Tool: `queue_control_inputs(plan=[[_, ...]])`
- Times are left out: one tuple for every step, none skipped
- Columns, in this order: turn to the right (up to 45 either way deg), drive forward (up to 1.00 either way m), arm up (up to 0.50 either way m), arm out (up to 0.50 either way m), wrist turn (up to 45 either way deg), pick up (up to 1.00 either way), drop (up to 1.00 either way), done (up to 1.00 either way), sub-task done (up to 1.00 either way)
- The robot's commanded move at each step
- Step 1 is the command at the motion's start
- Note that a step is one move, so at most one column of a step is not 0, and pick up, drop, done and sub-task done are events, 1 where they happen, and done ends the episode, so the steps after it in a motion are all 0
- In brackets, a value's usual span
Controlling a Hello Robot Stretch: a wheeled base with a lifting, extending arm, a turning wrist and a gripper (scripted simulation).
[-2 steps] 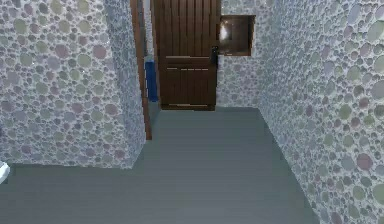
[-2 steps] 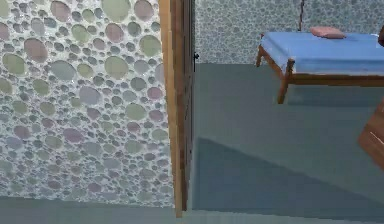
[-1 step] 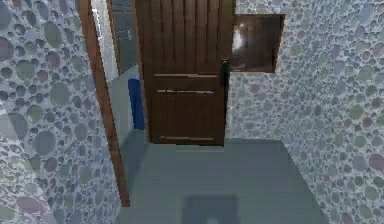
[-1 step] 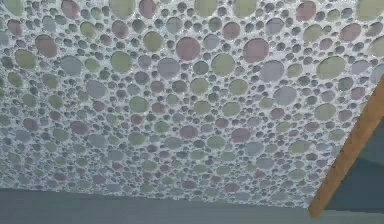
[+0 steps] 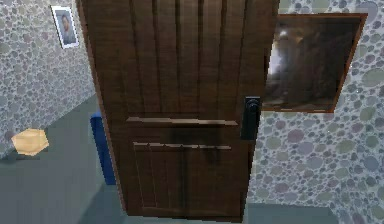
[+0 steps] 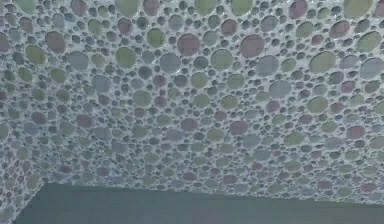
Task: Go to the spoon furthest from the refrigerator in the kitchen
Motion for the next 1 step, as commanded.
queue_control_inputs(plan=[[3.0, 0.00, 0.00, 0.00, 0.0, 0.00, 0.00, 0.00, 0.00]])
